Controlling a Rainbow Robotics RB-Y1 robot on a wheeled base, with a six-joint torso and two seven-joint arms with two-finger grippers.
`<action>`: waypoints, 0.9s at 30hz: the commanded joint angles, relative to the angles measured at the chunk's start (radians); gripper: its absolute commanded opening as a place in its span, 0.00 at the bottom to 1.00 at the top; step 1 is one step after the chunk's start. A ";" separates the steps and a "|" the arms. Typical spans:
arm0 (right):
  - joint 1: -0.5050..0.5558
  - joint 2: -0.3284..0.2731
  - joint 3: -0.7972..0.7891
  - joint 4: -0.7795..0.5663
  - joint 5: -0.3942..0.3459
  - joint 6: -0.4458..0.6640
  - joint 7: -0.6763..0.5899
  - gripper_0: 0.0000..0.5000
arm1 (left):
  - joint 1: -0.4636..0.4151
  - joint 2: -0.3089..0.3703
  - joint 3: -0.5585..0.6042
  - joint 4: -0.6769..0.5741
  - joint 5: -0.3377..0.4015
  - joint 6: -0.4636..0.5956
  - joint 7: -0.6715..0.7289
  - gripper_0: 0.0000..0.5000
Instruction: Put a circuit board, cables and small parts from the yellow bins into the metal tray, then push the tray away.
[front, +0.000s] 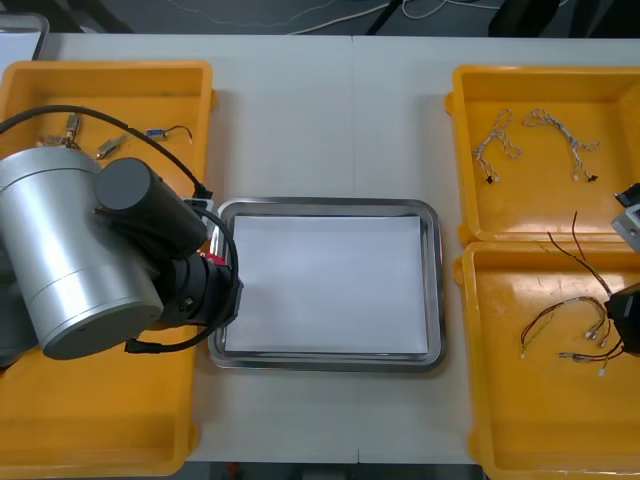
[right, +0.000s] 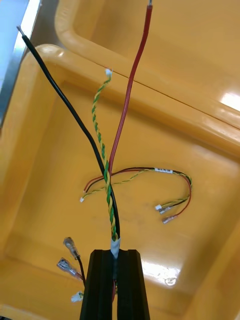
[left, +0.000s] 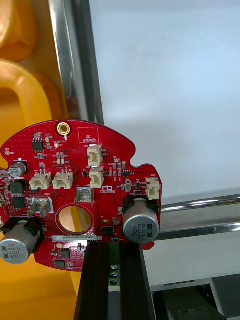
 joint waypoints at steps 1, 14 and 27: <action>-0.048 -0.038 0.044 -0.028 -0.020 0.004 0.005 0.00 | -0.084 -0.033 -0.053 0.034 -0.009 0.006 0.078 0.00; -0.115 -0.046 0.087 -0.019 -0.037 0.004 -0.003 0.00 | -0.181 -0.125 -0.170 0.106 -0.037 0.006 0.119 0.00; -0.121 -0.044 0.087 0.004 -0.035 0.004 -0.008 0.00 | -0.187 -0.173 -0.288 0.137 -0.116 0.006 0.139 0.00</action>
